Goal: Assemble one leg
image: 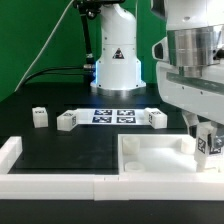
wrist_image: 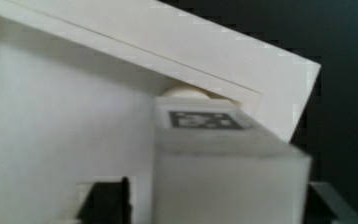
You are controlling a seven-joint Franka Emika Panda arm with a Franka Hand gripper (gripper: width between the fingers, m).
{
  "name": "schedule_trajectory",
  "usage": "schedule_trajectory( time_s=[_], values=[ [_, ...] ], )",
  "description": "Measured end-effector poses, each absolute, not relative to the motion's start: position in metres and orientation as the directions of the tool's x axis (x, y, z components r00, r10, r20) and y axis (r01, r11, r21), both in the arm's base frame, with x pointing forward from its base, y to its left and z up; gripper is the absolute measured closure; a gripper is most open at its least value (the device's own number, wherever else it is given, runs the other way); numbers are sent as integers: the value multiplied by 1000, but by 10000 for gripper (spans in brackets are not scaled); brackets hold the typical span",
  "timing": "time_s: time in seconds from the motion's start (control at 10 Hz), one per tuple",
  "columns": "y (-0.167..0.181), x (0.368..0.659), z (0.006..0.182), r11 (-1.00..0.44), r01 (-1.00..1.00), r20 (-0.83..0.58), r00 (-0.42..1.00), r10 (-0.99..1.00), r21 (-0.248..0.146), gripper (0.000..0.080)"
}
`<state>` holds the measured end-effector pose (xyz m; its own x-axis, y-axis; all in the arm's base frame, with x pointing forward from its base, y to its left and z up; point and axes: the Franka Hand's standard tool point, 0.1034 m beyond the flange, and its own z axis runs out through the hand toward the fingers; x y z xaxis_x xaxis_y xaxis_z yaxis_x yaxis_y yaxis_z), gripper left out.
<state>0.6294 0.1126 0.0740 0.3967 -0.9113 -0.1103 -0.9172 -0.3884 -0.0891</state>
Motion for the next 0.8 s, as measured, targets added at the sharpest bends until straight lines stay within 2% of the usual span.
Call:
schedule_trajectory(
  time_s=[0.1, 0.2, 0.3, 0.4, 0.6, 0.8],
  values=[
    [115, 629, 74, -501, -859, -98, 510, -854, -102, 258],
    [117, 629, 75, -638, -761, -80, 648, -757, -118, 171],
    [120, 629, 75, -692, -711, -74, 702, -708, -122, 171],
    [120, 628, 75, -801, -584, -53, 811, -583, -132, 154],
    [124, 628, 76, -926, -353, -21, 935, -354, -130, 151],
    [126, 629, 76, -993, -83, 17, 996, -85, -82, 150]
  ],
)
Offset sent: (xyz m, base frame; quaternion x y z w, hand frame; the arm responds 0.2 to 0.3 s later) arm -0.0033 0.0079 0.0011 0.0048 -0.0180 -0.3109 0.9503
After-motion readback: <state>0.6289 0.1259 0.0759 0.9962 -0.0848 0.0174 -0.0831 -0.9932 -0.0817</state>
